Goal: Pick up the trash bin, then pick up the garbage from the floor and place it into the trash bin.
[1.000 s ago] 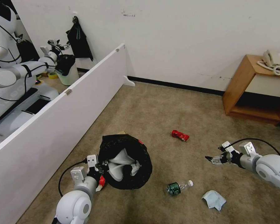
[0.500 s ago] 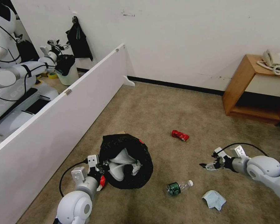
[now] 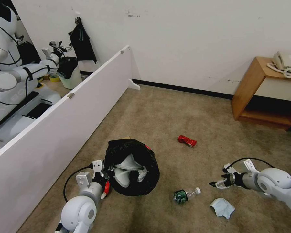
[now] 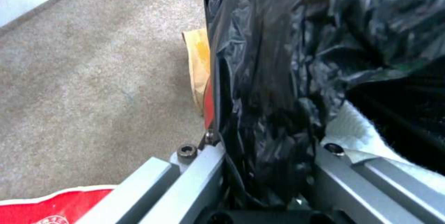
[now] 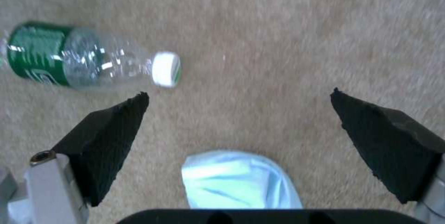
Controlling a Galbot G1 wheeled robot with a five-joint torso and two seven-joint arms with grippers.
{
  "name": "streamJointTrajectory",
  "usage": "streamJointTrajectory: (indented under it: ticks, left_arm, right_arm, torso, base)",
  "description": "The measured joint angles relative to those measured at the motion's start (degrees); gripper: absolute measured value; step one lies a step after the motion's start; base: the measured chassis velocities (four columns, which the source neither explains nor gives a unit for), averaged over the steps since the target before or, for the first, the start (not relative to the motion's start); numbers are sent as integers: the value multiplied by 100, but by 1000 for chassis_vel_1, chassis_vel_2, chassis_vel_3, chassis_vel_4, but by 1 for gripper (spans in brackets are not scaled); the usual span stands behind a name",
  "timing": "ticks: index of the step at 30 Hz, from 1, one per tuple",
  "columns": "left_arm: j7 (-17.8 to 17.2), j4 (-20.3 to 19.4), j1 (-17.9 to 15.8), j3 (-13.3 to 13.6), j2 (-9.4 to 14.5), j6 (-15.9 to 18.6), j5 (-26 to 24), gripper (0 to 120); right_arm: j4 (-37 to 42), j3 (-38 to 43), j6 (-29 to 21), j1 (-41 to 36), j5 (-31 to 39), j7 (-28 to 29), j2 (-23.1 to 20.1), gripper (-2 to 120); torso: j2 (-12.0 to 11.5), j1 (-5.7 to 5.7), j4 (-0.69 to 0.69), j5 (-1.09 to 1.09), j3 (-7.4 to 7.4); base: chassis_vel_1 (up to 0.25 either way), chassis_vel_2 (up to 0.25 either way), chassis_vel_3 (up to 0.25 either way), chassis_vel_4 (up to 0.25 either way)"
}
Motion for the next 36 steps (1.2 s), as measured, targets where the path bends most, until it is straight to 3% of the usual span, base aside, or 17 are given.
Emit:
streamJointTrajectory:
  ticks: [36]
  left_arm:
    - [32,57,-28,-23,-68,-24,-13,0]
  right_arm:
    - [45,-241,-80,-174,118,-16,-58,100]
  torso:
    - [0,0,0,0,0]
  base:
    - [0,0,0,0]
